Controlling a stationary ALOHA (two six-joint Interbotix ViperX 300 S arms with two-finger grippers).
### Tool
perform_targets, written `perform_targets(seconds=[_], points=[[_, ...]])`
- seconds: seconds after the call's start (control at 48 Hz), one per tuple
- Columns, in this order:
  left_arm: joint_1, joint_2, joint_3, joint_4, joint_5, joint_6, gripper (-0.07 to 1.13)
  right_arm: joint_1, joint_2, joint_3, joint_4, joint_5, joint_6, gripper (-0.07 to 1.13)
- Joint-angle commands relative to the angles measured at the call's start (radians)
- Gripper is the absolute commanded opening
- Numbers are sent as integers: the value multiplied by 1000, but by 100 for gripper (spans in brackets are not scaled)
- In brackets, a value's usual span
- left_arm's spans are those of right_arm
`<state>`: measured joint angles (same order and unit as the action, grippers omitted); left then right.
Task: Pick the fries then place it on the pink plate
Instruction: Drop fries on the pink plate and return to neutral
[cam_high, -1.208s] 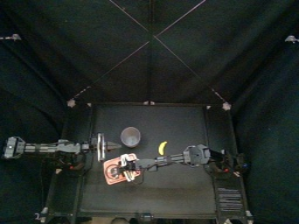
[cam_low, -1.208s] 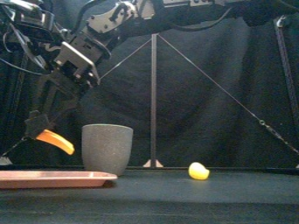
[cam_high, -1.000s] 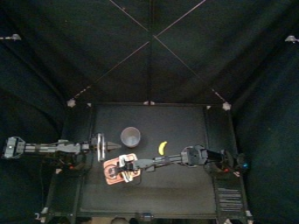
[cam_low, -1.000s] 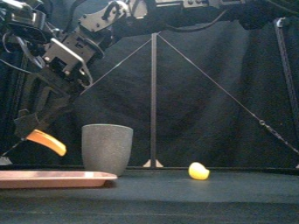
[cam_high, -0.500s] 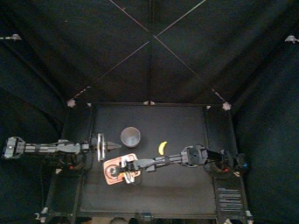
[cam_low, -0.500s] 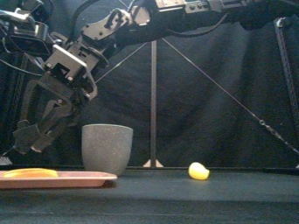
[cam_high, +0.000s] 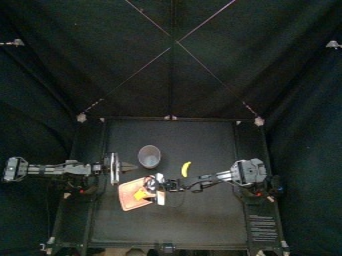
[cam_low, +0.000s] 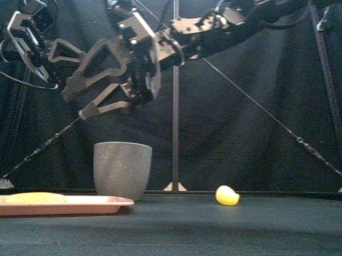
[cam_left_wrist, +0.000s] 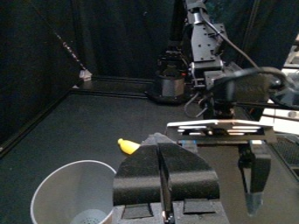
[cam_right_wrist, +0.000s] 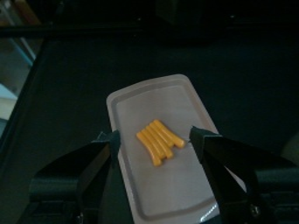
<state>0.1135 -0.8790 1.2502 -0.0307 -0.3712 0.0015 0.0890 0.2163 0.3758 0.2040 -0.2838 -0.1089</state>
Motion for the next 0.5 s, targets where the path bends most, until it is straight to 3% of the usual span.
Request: perform_targets(seconds=[0.021, 0.188, 0.5], points=[[2, -3, -12, -2, -3, 0, 7, -3, -123, 106, 15, -167, -3, 96], [3, -6, -12, -2, -3, 0, 7, -11, -206, 244, 9, -302, -15, 96], [-11, -23, -9, 0, -3, -2, 7, -58, -400, 380, -32, -330, -15, 96]])
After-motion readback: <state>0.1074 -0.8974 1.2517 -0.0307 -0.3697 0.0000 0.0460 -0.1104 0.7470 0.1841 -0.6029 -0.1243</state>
